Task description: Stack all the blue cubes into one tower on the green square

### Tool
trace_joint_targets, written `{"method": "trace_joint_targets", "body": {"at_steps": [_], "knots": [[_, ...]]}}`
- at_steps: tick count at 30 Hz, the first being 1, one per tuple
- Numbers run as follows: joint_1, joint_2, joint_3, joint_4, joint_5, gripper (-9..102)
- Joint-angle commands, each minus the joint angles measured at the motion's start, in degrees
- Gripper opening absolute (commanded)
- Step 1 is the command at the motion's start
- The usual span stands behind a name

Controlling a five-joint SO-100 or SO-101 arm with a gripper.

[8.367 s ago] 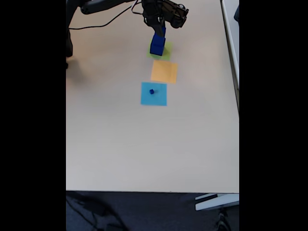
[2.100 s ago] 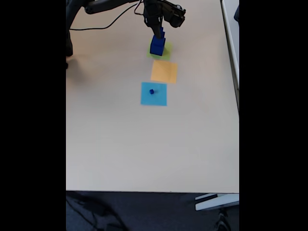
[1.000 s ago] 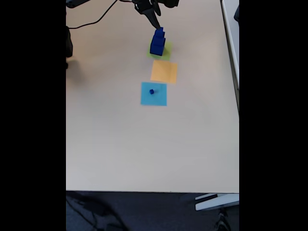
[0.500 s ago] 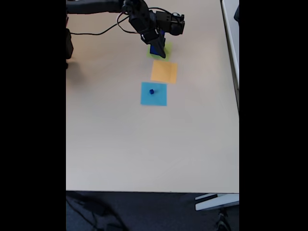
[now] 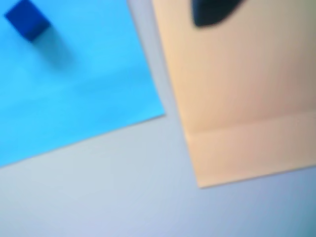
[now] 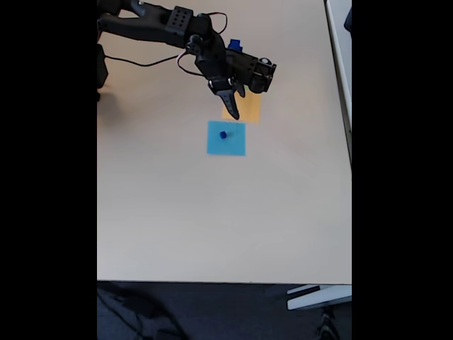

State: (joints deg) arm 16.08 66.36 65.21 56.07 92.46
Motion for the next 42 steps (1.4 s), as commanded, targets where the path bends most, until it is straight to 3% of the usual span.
{"method": "trace_joint_targets", "body": {"at_steps": [1,6,14,25,30,42], "knots": [[1.1,-2.8,-9.9,3.7,3.3,28],[1.5,-9.7,-20.0,13.0,7.1,30],[2.1,-13.9,-25.6,18.3,12.0,33],[3.6,-19.1,-32.7,20.0,10.9,35],[4.0,-20.7,-32.8,23.3,15.5,35],[4.9,-23.1,-33.5,24.7,16.8,29]]}}
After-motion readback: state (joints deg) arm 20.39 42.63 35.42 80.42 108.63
